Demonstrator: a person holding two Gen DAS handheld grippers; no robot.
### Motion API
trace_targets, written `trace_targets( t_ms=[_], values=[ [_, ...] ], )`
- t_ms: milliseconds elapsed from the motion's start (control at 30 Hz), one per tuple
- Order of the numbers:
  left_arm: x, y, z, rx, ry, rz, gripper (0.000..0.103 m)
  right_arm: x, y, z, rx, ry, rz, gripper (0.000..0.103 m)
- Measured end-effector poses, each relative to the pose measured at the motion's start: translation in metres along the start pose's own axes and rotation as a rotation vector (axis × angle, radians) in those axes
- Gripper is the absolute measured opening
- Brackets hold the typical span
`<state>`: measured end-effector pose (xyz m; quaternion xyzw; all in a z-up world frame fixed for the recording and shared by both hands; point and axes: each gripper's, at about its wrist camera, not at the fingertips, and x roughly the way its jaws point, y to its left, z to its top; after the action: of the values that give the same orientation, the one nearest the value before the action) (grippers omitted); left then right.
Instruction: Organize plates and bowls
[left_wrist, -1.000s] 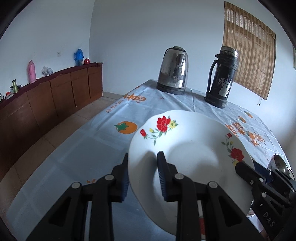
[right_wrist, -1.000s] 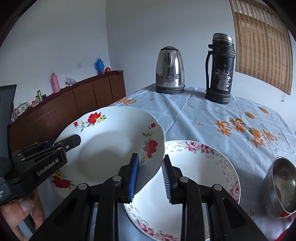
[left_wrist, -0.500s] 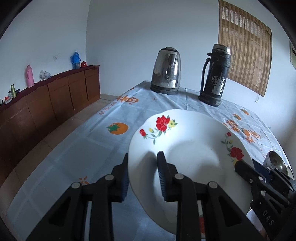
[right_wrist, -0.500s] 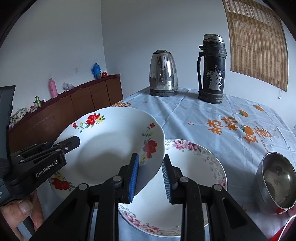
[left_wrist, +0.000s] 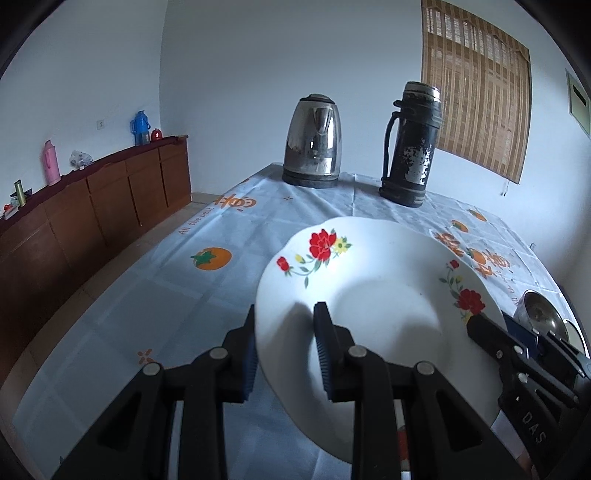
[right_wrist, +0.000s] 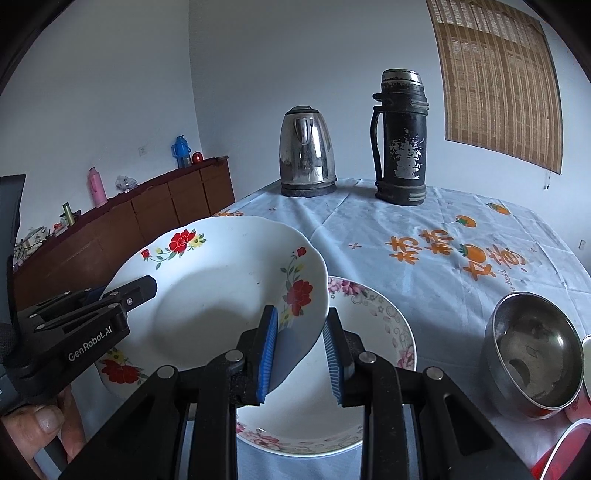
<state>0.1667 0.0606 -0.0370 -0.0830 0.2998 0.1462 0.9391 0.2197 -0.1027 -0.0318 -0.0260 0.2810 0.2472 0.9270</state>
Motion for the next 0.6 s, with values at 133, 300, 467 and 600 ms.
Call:
trace_targets(
  t_ms=[133,300,467,600],
  values=[
    [0.001,-0.008,-0.001,0.01,0.005,-0.011,0.025,-0.002,-0.008,-0.001,0.008,-0.002,-0.017,0.027],
    [0.001,-0.019,-0.002,0.024,0.008,-0.023,0.025,-0.004,-0.018,-0.002,0.023,-0.007,-0.034,0.027],
    [0.0,-0.027,-0.001,0.033,0.007,-0.027,0.025,-0.007,-0.025,-0.003,0.03,-0.01,-0.043,0.027],
    [-0.001,-0.033,-0.001,0.039,0.003,-0.032,0.025,-0.009,-0.03,-0.004,0.035,-0.014,-0.05,0.027]
  ],
)
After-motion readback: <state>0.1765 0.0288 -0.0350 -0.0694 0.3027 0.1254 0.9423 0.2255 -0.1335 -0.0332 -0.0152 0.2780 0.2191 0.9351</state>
